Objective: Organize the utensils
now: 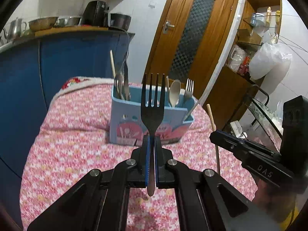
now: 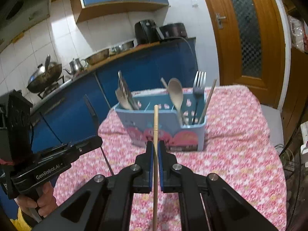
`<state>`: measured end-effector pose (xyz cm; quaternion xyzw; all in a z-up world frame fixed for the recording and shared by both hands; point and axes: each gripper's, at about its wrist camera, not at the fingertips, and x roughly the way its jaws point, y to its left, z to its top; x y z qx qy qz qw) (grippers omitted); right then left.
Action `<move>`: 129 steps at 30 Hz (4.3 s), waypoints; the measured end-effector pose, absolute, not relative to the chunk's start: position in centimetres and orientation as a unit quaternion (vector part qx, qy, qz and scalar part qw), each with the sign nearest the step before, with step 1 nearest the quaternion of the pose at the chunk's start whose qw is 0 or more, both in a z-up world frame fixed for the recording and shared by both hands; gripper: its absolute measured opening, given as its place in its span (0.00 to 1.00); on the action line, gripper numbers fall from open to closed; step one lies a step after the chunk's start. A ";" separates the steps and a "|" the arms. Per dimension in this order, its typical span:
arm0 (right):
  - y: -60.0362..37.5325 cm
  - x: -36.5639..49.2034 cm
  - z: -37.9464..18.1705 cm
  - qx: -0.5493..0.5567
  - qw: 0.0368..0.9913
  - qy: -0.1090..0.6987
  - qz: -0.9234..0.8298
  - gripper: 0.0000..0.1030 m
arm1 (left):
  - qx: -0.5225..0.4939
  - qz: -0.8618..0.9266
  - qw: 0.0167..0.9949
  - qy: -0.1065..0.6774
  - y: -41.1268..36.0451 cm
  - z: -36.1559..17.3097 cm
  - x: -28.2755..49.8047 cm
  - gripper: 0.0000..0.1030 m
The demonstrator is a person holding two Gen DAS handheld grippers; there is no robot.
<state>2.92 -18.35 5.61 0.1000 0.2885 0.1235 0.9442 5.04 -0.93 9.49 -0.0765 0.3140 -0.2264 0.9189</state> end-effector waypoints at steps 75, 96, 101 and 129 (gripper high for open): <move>-21.7 13.5 6.5 0.091 0.982 0.136 0.092 0.31 | -0.074 -0.178 0.937 0.290 -5.0 8.7 16.8 0.04; -18.5 5.7 8.1 0.082 0.973 0.174 0.129 0.33 | -0.056 -0.150 0.946 0.281 -2.3 11.0 9.4 0.30; -17.7 4.2 6.8 0.079 0.969 0.194 0.130 0.35 | -0.060 -0.138 0.944 0.292 -1.4 9.6 8.1 0.32; -18.0 0.8 1.1 0.071 0.971 0.219 0.060 0.70 | -0.003 -0.082 0.958 0.274 -3.1 4.2 4.5 0.50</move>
